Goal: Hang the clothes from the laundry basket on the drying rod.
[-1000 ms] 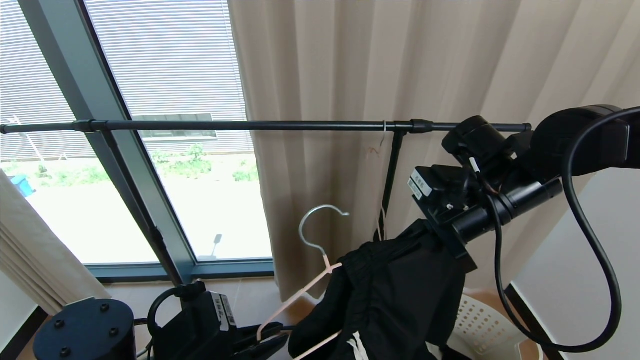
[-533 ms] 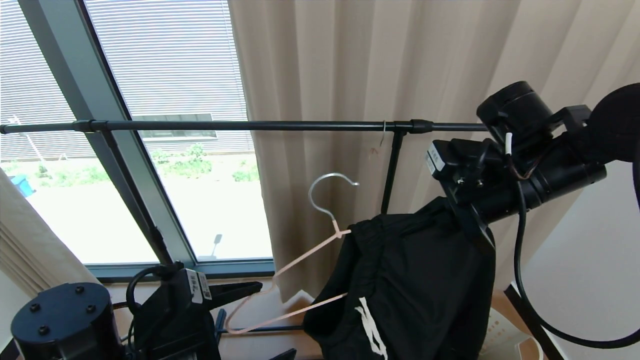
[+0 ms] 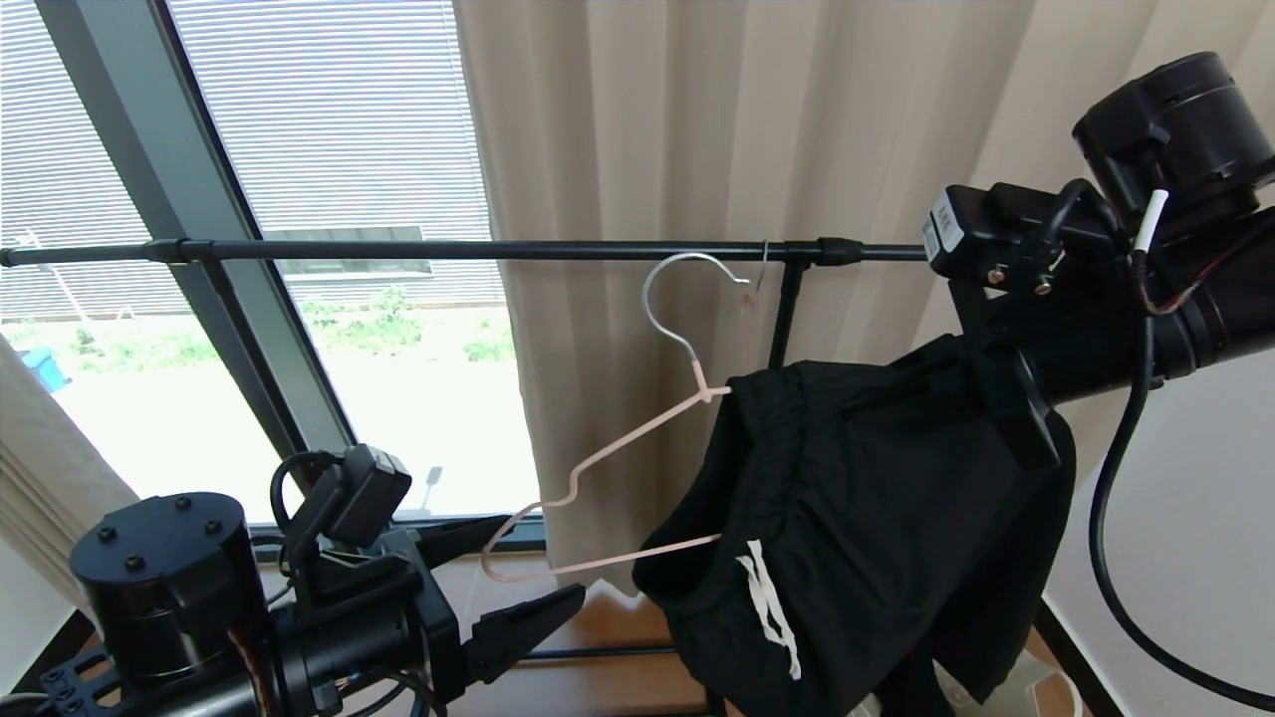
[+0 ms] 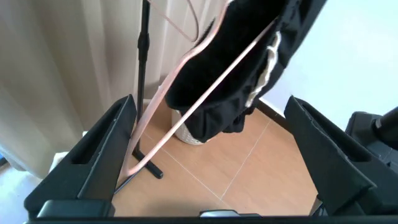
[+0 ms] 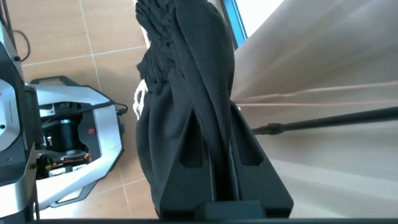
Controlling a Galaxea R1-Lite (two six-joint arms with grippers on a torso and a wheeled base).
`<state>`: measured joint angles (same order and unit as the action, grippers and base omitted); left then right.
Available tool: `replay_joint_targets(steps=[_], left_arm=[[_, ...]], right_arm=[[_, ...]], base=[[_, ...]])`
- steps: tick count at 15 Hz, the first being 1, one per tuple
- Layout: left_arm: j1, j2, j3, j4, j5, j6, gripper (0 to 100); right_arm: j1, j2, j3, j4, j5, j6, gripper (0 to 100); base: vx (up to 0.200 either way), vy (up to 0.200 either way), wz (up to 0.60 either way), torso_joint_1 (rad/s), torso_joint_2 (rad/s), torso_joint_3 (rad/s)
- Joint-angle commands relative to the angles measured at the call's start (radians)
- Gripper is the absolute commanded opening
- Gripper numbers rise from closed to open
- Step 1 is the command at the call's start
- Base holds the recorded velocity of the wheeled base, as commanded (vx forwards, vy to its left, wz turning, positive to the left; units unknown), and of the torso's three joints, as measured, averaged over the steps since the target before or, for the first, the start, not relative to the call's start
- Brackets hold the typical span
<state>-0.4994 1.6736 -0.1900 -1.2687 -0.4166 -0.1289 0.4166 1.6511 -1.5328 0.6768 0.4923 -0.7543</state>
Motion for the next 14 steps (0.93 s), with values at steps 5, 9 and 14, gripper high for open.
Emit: replay_joint_targets(steps=[5,9,14], left_arm=[[0.004,0.024,-0.046,0.002,0.007,-0.121,100],[-0.004,0.129,-0.121,0.002,0.17,-0.121,100],[0.11,0.086,-0.154,-0.008,0.225,-0.113,100]], right_arm=[[0.013,-0.079,0.224,-0.309,-0.136,0.116,0],[0.051,-0.152,0.416,-0.531,-0.202,0.17,0],[0.051,-0.191,0.451,-0.526,-0.199,0.17,0]], base=[[0.0,0.0,0.0,0.0,0.0,0.0],[0.0,0.0,0.0,0.0,0.0,0.0],[0.0,0.0,0.0,0.0,0.0,0.0]])
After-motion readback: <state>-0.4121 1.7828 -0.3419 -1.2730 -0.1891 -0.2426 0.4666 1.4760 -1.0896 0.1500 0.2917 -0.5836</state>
